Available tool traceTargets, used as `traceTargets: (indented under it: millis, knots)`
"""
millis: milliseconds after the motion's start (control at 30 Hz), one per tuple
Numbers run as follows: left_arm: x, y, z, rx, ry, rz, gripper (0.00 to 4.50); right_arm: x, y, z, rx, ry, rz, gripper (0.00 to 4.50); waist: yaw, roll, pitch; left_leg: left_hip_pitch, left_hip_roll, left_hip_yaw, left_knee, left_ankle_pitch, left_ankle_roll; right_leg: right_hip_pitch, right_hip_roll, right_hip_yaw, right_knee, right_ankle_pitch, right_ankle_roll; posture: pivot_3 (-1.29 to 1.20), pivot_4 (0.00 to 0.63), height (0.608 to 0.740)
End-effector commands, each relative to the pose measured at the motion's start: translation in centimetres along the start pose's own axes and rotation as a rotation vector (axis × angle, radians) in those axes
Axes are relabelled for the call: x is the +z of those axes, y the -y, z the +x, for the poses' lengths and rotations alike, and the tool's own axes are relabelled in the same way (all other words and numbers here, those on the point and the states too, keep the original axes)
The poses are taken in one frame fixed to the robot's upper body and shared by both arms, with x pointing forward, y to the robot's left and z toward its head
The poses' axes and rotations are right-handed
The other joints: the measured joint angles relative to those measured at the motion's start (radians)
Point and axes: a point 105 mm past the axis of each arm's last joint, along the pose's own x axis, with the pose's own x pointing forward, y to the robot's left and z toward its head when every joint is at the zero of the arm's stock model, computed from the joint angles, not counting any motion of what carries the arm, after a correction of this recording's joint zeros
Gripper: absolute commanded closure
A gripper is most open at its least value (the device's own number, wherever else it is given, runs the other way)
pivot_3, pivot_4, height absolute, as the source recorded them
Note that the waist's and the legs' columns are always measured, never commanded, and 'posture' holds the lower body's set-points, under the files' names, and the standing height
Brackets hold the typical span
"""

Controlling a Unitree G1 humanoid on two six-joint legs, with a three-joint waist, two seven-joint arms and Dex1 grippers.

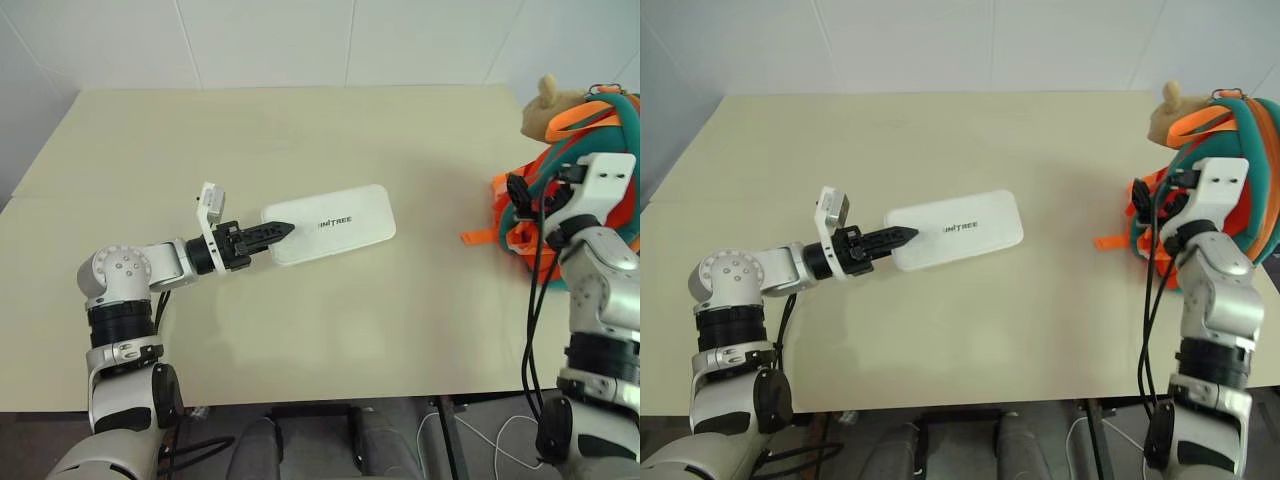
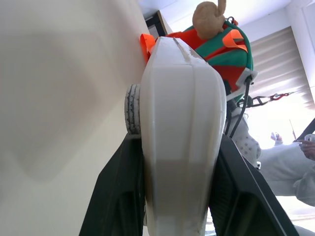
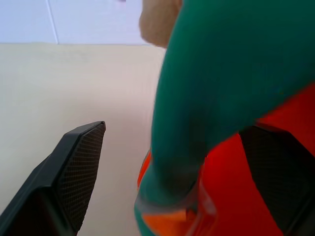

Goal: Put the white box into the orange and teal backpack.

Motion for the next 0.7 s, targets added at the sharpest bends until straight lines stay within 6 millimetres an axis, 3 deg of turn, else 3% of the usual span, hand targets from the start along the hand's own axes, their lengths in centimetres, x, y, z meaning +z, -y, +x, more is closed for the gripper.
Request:
traceTargets:
  millis: [33, 100, 200, 467, 633, 700]
  knots:
    - [0.5, 1.2, -0.5, -0.033, 0.036, 0.039, 3.24, 1.5, 0.9, 1.1, -0.07, 0.069, -0.05, 0.18, -0.001, 0.0, 0.0, 0.0, 0.0, 0.0, 0.0, 0.0, 0.0, 0.0, 0.0, 0.0, 0.0, 0.0, 0.0, 0.0, 0.15, 0.74]
    - [0.6, 1.1, -1.0, -0.019, 0.055, 0.045, 3.24, 2.4, -0.1, 1.7, -0.036, 0.104, -0.047, 0.6, -0.003, 0.0, 0.0, 0.0, 0.0, 0.0, -0.001, 0.0, 0.0, -0.001, 0.0, 0.0, 0.0, 0.0, 0.0, 0.0, 0.15, 0.74]
    - [0.7, 1.0, -1.7, 0.005, 0.077, 0.05, 3.24, 3.0, -1.1, 2.0, 0.004, 0.125, -0.045, 1.67, -0.004, 0.0, 0.0, -0.001, 0.0, 0.001, -0.001, 0.0, 0.0, -0.003, 0.0, 0.001, 0.001, 0.0, 0.0, 0.0, 0.15, 0.74]
    - [2.9, 0.5, -3.9, 0.081, 0.192, 0.077, 3.24, 6.1, -6.3, 1.2, 0.257, 0.215, 0.03, 4.37, -0.006, 0.0, 0.0, -0.001, 0.0, 0.001, 0.0, 0.0, -0.001, -0.003, 0.001, 0.001, 0.003, 0.0, 0.001, 0.0, 0.15, 0.74]
    - [5.1, 0.2, -5.5, 0.142, 0.262, 0.117, 3.24, 8.4, -11.1, -1.0, 0.5, 0.256, 0.065, 4.5, -0.014, 0.001, 0.001, -0.001, 0.001, 0.001, -0.001, 0.0, -0.001, -0.004, 0.001, 0.001, 0.004, 0.0, 0.0, 0.0, 0.15, 0.74]
    - [5.5, 0.2, -5.9, 0.152, 0.276, 0.125, 3.24, 8.9, -12.2, -1.7, 0.559, 0.26, 0.065, 4.5, -0.015, 0.001, 0.001, -0.001, 0.001, 0.001, -0.001, 0.0, -0.001, -0.004, 0.001, 0.001, 0.004, 0.0, 0.0, 0.0, 0.15, 0.74]
